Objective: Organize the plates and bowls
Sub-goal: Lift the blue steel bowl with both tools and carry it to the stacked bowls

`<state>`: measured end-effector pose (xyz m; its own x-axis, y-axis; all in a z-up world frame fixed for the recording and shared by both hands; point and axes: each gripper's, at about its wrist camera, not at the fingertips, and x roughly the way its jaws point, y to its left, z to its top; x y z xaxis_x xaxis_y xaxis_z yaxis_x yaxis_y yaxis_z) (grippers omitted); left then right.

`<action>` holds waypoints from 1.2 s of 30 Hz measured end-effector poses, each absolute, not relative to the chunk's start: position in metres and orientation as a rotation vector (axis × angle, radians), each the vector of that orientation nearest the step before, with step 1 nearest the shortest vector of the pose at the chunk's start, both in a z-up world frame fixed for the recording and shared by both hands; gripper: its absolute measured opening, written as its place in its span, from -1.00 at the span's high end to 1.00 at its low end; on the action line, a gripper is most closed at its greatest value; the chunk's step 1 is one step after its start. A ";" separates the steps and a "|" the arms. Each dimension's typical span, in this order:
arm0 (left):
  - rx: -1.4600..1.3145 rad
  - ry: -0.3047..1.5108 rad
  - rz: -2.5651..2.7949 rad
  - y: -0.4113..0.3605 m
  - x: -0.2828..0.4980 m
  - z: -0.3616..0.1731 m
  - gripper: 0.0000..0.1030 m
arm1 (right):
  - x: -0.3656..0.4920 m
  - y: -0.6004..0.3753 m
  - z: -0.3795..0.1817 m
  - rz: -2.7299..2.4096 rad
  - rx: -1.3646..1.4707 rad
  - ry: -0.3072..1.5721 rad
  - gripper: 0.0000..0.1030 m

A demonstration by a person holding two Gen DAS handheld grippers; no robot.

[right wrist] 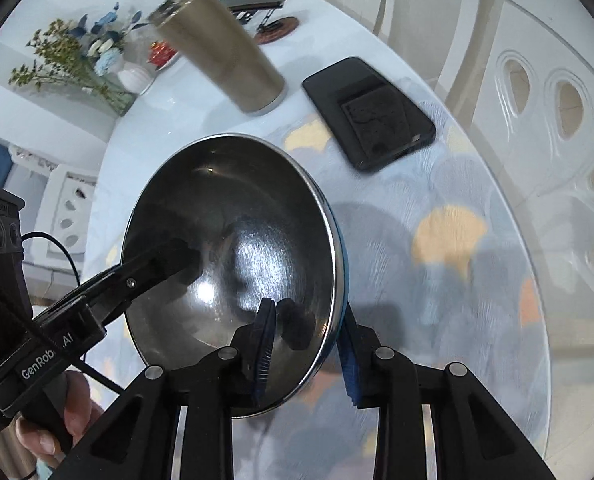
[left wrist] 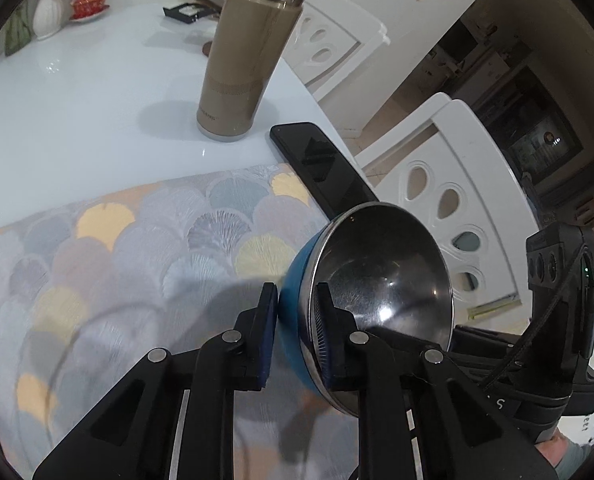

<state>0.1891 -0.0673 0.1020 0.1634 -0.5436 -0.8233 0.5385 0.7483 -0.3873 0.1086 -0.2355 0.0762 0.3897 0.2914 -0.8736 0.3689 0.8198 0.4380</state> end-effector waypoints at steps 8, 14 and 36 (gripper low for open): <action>-0.039 1.111 -0.777 -0.032 0.137 0.144 0.70 | 0.062 -0.203 0.108 0.002 0.701 1.190 0.42; -0.053 1.065 -0.753 -0.003 0.090 0.164 0.70 | 0.026 -0.177 0.131 0.019 0.675 1.184 0.42; -0.151 1.092 -0.676 0.083 -0.051 0.160 0.70 | -0.106 -0.095 0.141 0.055 0.624 1.251 0.39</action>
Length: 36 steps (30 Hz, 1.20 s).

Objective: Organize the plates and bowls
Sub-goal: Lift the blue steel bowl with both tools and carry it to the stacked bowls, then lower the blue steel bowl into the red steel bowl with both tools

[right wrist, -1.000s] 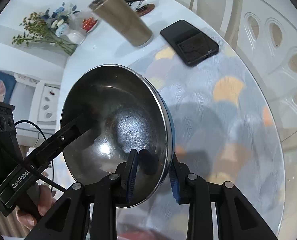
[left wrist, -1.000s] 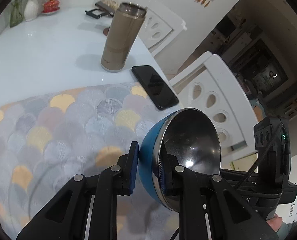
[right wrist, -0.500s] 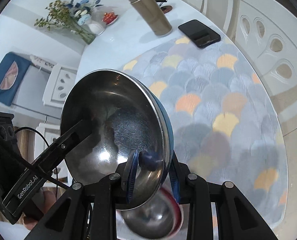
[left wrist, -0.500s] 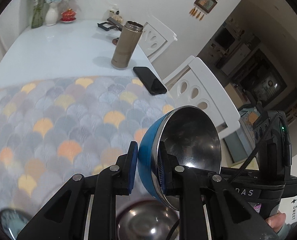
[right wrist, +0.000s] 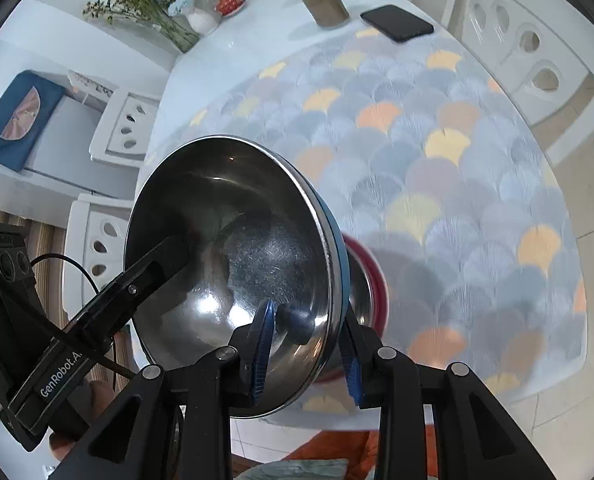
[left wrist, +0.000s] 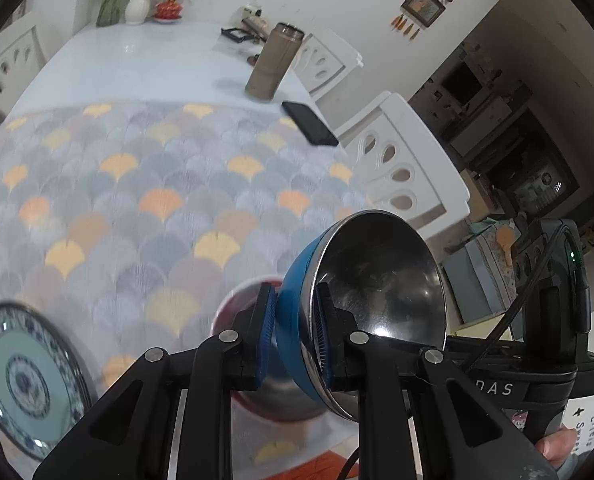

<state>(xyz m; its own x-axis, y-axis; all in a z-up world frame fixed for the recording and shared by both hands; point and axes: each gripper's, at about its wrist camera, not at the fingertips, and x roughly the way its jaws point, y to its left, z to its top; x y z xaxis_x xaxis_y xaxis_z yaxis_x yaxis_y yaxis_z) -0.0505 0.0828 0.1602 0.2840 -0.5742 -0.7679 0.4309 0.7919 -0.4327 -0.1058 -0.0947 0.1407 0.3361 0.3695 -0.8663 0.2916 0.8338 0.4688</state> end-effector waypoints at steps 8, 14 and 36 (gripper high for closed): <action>-0.131 1.123 -0.653 0.089 -0.068 0.143 0.70 | -0.123 -0.087 0.129 0.045 0.621 1.279 0.39; -0.116 1.155 -0.643 0.087 -0.069 0.127 0.70 | -0.122 -0.086 0.120 0.029 0.611 1.299 0.39; -0.020 1.140 -0.607 0.091 -0.062 0.125 0.47 | -0.121 -0.092 0.108 -0.007 0.605 1.300 0.35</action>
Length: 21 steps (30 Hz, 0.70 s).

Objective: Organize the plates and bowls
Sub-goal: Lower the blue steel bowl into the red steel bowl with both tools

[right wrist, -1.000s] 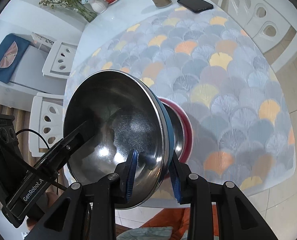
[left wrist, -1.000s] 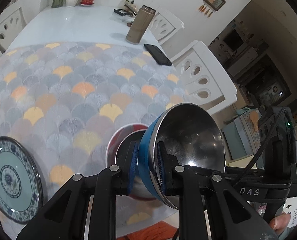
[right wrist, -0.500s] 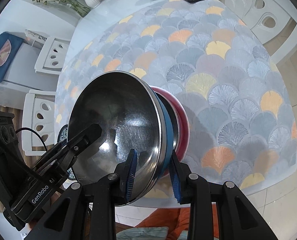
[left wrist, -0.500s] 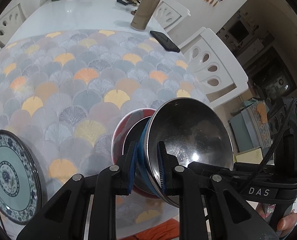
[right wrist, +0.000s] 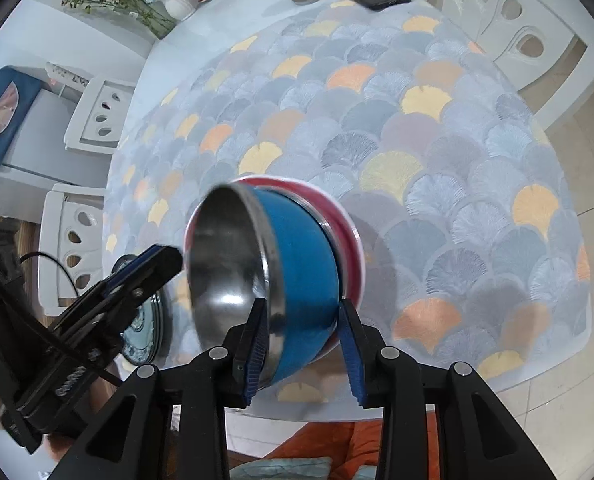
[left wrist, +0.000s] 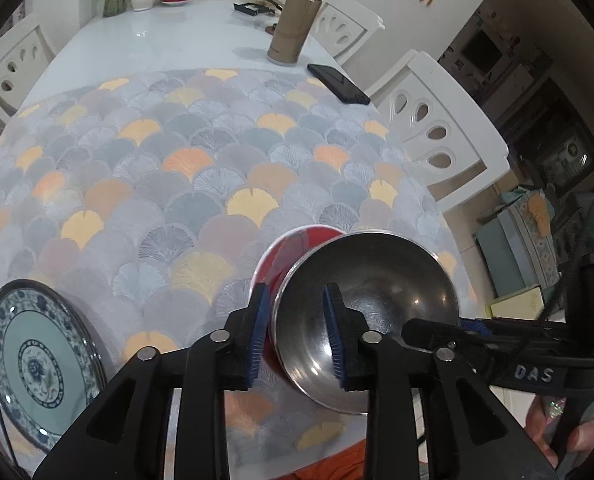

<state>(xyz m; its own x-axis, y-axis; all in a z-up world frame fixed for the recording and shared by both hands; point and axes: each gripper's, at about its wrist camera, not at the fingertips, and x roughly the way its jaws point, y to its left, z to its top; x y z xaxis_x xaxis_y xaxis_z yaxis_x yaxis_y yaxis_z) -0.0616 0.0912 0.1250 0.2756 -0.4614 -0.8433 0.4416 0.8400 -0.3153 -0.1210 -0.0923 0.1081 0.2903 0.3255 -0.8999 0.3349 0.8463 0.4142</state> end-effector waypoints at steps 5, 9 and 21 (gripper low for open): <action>-0.080 1.155 -0.599 0.098 -0.061 0.124 0.47 | -0.124 -0.103 0.115 -0.002 0.614 1.259 0.35; -0.081 1.160 -0.580 0.100 -0.071 0.124 0.47 | -0.124 -0.110 0.113 0.009 0.601 1.248 0.35; -0.182 1.133 -0.491 0.135 -0.108 0.133 0.47 | -0.112 -0.128 0.102 0.059 0.652 1.276 0.35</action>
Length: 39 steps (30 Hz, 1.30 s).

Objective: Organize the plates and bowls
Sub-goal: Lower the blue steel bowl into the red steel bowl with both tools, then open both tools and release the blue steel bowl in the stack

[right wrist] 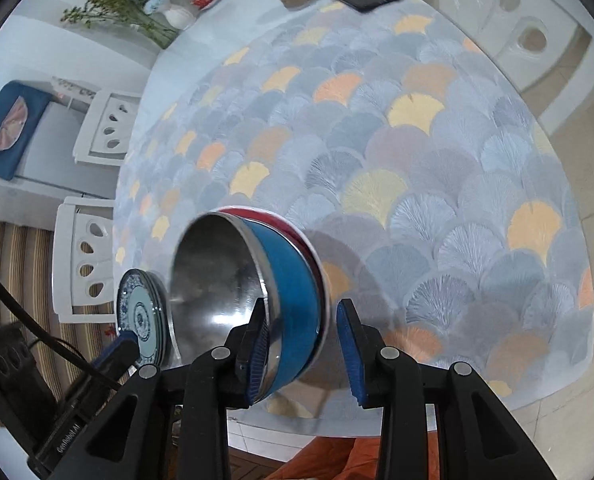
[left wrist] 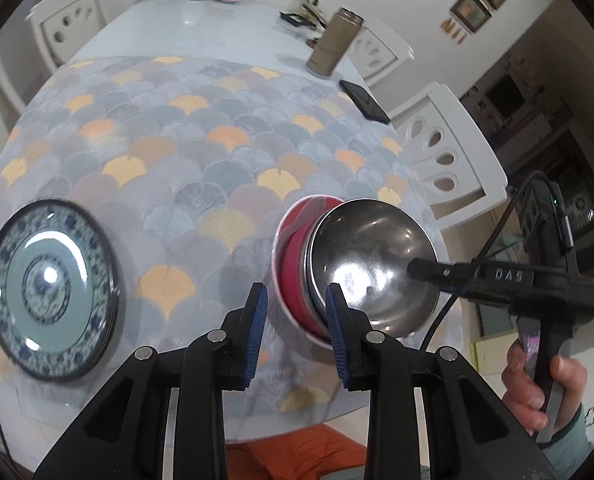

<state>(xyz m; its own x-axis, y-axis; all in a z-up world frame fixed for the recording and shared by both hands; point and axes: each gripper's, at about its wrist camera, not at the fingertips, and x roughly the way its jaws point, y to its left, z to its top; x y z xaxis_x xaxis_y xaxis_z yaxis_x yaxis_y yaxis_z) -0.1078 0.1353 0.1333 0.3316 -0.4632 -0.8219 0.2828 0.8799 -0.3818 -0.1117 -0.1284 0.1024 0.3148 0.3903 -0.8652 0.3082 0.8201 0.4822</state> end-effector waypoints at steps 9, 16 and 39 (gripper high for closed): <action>-0.267 1.111 -0.438 0.158 -0.131 0.138 0.47 | -0.112 -0.123 0.132 0.111 0.634 1.214 0.13; -0.283 1.117 -0.412 0.146 -0.134 0.137 0.47 | -0.129 -0.122 0.149 0.155 0.554 1.147 -0.11; -0.302 1.117 -0.280 0.098 -0.111 0.141 -0.60 | -0.132 -0.164 0.122 0.323 0.393 1.222 -0.55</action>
<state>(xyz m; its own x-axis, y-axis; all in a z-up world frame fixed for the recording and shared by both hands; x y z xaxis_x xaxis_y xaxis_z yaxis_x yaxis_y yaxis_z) -0.1108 0.0976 0.1413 0.4115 -0.3681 -0.8338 0.0684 0.9247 -0.3745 -0.1320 -0.1636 0.1219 0.3113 0.4438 -0.8403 -0.0296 0.8883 0.4582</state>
